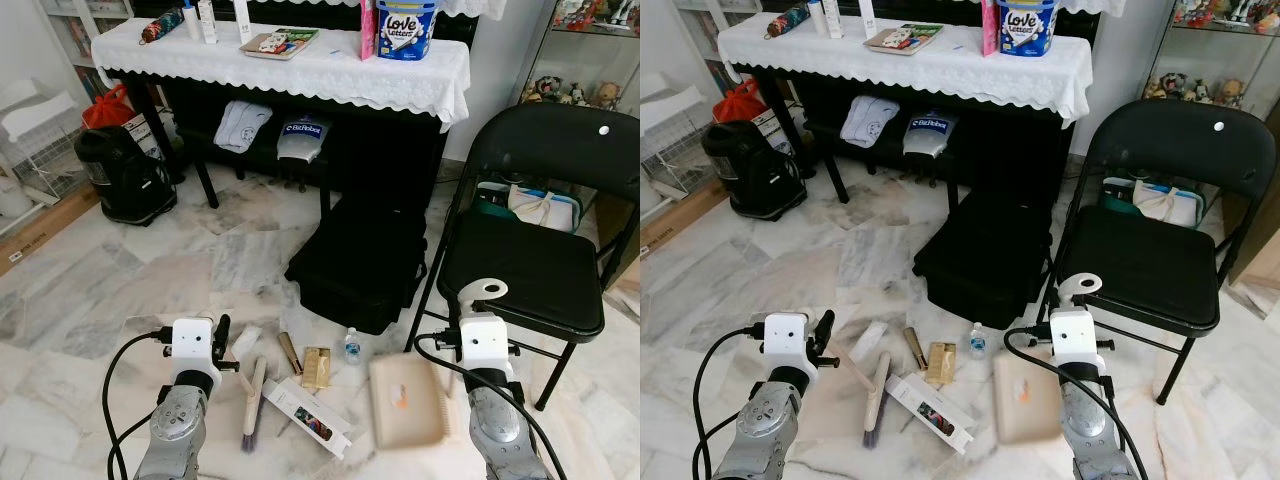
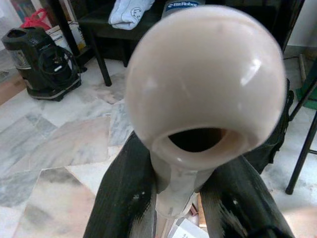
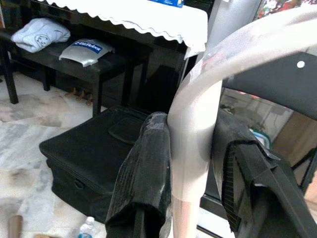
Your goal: Sweep floor
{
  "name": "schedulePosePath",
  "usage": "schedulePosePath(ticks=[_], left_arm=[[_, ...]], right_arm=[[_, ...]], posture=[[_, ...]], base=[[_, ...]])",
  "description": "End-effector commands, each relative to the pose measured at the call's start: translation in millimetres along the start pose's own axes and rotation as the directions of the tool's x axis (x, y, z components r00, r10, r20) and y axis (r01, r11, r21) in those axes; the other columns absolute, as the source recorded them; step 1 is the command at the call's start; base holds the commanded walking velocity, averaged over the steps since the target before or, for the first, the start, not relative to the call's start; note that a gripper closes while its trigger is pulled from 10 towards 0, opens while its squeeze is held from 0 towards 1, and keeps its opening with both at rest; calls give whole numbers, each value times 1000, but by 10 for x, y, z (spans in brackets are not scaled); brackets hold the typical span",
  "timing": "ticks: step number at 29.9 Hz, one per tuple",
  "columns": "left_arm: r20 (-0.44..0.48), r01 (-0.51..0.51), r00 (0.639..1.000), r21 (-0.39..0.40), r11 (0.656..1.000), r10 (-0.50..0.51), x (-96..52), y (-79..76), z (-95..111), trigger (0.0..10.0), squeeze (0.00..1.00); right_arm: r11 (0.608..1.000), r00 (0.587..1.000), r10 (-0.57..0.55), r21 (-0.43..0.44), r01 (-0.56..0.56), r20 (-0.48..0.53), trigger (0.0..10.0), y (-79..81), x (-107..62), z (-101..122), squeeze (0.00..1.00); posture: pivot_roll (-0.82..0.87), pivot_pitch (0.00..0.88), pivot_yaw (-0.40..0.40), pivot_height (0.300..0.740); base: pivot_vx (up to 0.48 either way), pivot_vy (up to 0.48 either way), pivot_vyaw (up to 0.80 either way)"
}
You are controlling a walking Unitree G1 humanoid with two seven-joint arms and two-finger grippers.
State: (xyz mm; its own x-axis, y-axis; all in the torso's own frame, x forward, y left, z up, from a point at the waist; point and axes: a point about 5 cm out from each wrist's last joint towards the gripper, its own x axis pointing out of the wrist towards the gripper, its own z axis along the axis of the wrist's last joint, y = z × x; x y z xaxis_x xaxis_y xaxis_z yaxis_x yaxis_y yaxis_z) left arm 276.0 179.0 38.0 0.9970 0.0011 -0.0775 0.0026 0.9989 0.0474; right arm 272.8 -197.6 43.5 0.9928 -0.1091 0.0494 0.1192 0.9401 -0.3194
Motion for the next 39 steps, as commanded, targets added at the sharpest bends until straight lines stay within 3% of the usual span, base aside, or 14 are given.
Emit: schedulePosePath(ticks=[1, 19, 32, 39], left_arm=[[9, 5, 1000, 12, 1000, -5, -9, 7, 20, 10000, 0], [-56, 40, 998, 17, 999, -39, 17, 58, -99, 10000, 0], [-46, 70, 997, 16, 997, -69, 34, 51, -59, 10000, 0], [-45, 72, 996, 12, 997, -72, 27, 37, -56, 10000, 0]], right_arm=[[1000, 1000, 1, -5, -1, 5, 10000, 3, -10, 9, 0], [997, 994, 69, 32, -66, -80, 10000, 325, -22, -121, 0], [995, 998, 58, 81, -56, -28, 10000, 342, 167, 37, 0], [995, 997, 67, 79, -64, -37, 10000, 353, 160, 16, 0]], posture=[[-62, 44, 67, 740], [-25, 25, 87, 740], [-20, 29, 90, 740], [-16, 33, 87, 740]], base=[[0, 0, 0], [0, 0, 0], [0, 0, 0], [0, 0, 0]])
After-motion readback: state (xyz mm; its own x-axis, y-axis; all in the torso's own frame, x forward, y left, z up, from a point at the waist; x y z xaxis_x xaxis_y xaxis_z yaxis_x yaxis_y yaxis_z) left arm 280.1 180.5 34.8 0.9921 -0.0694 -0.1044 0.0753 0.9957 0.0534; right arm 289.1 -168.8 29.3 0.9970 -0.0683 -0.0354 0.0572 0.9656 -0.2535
